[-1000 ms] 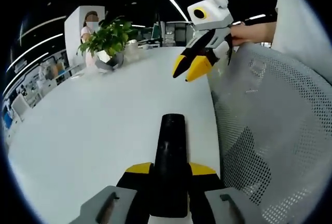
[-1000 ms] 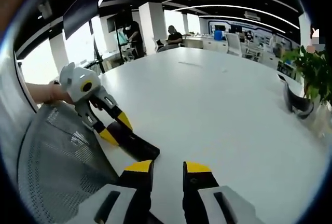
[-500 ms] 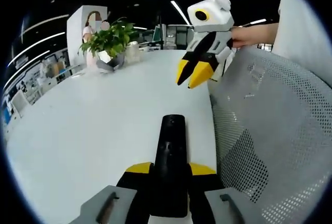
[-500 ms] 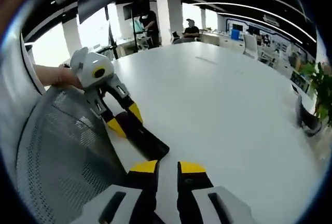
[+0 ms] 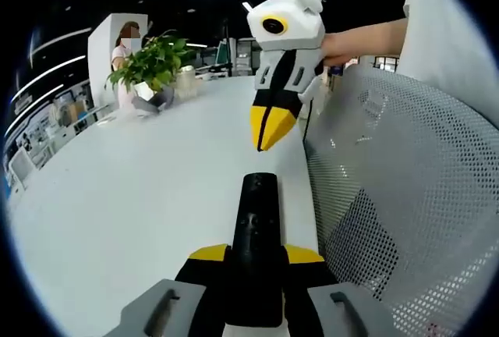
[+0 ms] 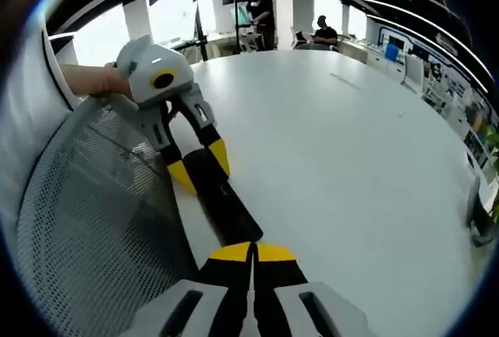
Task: Press the specified remote control buttons in sequence, fully releasing each button before pressing the next.
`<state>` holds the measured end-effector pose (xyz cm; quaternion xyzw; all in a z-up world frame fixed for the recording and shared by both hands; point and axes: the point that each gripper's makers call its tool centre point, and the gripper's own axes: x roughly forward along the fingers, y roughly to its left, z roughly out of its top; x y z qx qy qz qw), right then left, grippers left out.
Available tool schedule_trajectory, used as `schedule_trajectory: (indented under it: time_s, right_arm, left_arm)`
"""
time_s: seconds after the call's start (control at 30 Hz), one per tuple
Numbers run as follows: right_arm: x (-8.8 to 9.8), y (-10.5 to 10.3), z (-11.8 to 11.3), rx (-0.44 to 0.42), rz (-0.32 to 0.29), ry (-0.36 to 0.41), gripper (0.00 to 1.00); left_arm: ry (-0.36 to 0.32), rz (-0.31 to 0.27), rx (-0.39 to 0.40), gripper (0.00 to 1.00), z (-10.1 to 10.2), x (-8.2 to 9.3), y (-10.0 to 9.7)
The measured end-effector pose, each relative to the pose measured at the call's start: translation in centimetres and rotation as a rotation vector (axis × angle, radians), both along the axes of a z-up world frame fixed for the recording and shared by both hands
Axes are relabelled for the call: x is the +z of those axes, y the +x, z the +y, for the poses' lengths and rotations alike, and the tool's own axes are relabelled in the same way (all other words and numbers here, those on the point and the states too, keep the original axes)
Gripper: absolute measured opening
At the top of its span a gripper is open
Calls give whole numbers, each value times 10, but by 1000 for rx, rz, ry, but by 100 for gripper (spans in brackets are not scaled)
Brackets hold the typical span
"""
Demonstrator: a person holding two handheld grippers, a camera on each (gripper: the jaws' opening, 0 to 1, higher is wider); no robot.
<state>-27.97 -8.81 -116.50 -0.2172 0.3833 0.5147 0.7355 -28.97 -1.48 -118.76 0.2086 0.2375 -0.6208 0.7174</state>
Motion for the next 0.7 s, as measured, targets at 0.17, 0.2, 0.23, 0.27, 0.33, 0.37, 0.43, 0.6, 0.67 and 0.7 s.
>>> schedule_trajectory:
  time_s: [0.17, 0.2, 0.23, 0.27, 0.33, 0.37, 0.43, 0.6, 0.67, 0.7]
  right_arm:
    - [-12, -2, 7, 93, 20, -69, 0]
    - [-14, -2, 9, 112, 23, -81, 0]
    - [-14, -2, 11, 123, 19, -83, 0]
    - [-14, -3, 13, 136, 19, -84, 0]
    - [-16, -4, 15, 159, 26, -103, 0]
    - [-14, -3, 15, 200, 8, -122, 0]
    - [-15, -4, 14, 202, 21, -142, 0]
    - [-17, -4, 14, 229, 53, -231, 0]
    - [-18, -4, 14, 237, 74, -289, 0]
    - [-18, -4, 13, 243, 81, -318, 0]
  left_arm:
    - [0, 3, 1, 25, 0, 0, 0]
    - [0, 3, 1, 25, 0, 0, 0]
    - [-1, 4, 3, 25, 0, -1, 0]
    - [-2, 4, 4, 25, 0, -1, 0]
    - [-2, 5, 4, 25, 0, -1, 0]
    - [-2, 4, 3, 25, 0, -1, 0]
    - [-2, 5, 3, 25, 0, -1, 0]
    - [-3, 6, 3, 25, 1, -1, 0]
    - [-2, 6, 3, 25, 1, -1, 0]
    - [-3, 6, 3, 25, 1, -1, 0]
